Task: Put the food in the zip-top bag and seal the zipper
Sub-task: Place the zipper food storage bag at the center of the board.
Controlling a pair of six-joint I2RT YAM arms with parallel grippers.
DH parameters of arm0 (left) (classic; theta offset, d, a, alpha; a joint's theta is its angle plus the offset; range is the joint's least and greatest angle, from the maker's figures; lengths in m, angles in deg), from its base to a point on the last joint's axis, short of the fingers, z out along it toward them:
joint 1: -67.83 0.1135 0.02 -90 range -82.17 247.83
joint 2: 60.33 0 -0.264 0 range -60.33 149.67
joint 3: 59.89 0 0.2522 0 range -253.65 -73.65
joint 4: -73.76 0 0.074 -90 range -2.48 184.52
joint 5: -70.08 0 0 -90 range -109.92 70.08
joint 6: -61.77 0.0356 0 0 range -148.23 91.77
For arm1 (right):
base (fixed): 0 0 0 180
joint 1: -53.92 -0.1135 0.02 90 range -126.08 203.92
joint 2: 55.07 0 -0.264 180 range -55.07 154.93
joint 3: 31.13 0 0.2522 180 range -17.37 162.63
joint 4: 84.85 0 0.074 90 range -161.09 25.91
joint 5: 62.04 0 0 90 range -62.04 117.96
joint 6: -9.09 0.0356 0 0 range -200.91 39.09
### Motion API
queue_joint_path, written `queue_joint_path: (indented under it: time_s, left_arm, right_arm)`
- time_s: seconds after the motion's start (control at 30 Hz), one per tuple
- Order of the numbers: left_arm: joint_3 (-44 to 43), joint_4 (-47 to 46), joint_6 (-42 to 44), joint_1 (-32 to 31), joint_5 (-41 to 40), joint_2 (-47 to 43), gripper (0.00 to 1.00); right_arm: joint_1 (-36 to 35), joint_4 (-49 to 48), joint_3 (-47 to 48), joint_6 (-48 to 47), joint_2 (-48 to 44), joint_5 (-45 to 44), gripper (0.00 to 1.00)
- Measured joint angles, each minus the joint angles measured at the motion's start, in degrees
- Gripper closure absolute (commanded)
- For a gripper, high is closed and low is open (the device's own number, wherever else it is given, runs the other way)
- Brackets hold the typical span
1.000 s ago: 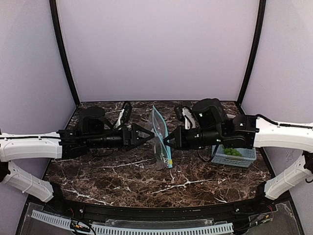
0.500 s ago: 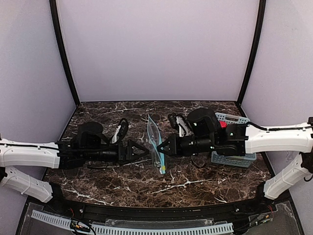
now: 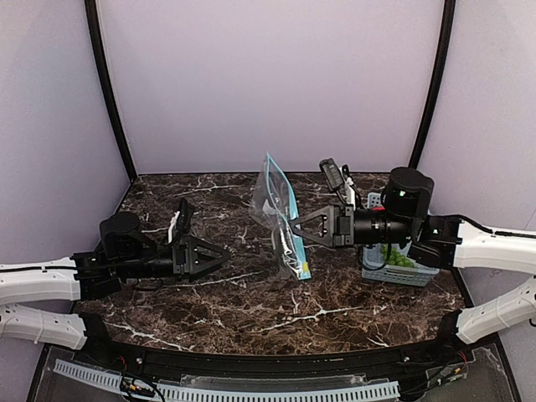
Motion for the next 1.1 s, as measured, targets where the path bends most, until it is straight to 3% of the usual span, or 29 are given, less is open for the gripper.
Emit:
queue_joint_path:
  time_s: [0.53,0.83,0.9,1.1]
  left_arm:
    - [-6.3,-14.2,1.4,0.0,12.2,4.6,0.01]
    - [-11.7,-15.7,3.7,0.0,13.0,7.4,0.0]
    - [-11.7,-15.6,4.5,0.0,11.5,7.4,0.06]
    - [-13.2,-13.8,7.2,0.0,7.7,7.3,0.42]
  right_arm:
    - [0.4,-21.8,0.3,6.4,-0.3,18.5,1.0]
    - [0.4,-23.5,0.9,7.1,0.2,20.9,1.0]
    - [0.4,-23.3,0.9,7.1,0.2,21.1,1.0]
    - [0.4,-21.6,0.9,6.9,0.2,21.6,1.0]
